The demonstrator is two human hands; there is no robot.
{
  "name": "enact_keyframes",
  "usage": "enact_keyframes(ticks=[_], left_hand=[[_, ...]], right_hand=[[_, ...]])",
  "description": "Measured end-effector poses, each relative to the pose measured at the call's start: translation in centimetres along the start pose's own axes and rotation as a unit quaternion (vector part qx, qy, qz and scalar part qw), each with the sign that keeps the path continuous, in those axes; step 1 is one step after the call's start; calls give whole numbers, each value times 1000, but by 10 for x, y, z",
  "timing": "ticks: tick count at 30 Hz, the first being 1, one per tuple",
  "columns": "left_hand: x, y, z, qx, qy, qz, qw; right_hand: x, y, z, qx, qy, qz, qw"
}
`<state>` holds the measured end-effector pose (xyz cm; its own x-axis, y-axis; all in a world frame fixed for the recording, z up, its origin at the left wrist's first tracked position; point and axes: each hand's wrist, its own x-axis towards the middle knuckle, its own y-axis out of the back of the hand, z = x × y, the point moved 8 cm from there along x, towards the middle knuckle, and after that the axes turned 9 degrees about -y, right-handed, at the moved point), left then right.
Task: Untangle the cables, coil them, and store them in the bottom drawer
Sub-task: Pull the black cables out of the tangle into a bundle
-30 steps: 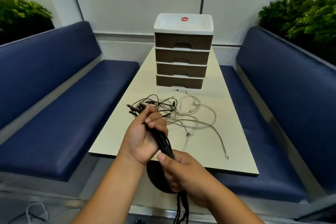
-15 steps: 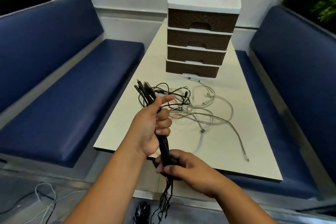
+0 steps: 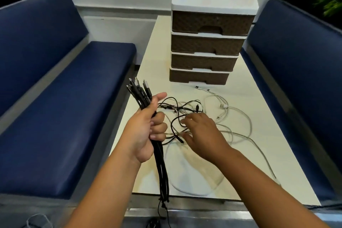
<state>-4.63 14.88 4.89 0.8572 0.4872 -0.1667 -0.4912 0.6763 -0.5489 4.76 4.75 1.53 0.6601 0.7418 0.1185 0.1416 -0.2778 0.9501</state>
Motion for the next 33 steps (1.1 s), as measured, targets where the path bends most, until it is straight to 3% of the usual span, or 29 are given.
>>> enact_keyframes(ticks=[2,5,6,11,13,17,22,26,29,33], left_hand=[[9,6,5,7,8,-4,1000],[20,15,14,11,19,-5,1000],[24,16,17,10,22,-8,1000],[35,20,25,12,36,-18,999],[38,21,27,2,41,-15,999],[41,20,31,-12,49,-15,999],[44,7,41,-26,42,-33,998],[43,-10,41,-27,20,-57,998],[38,-26,35,-11,16,-67,998],[31,-41,30,-23,9,-66,997]], right_hand=[[11,0,-7,-58,12,19,998],[24,18,-9,-51,4,108,993],[29,18,-8,-55,-3,98,994],[43,-6,4,-27,-37,-209,977],[46,9,4,58,-59,-238,968],[66,79,14,255,-142,-109,950],[71,169,22,540,-163,40,825],[55,191,1,647,-131,58,749],[40,165,-22,655,-128,61,743],[23,134,-48,570,-129,93,806]])
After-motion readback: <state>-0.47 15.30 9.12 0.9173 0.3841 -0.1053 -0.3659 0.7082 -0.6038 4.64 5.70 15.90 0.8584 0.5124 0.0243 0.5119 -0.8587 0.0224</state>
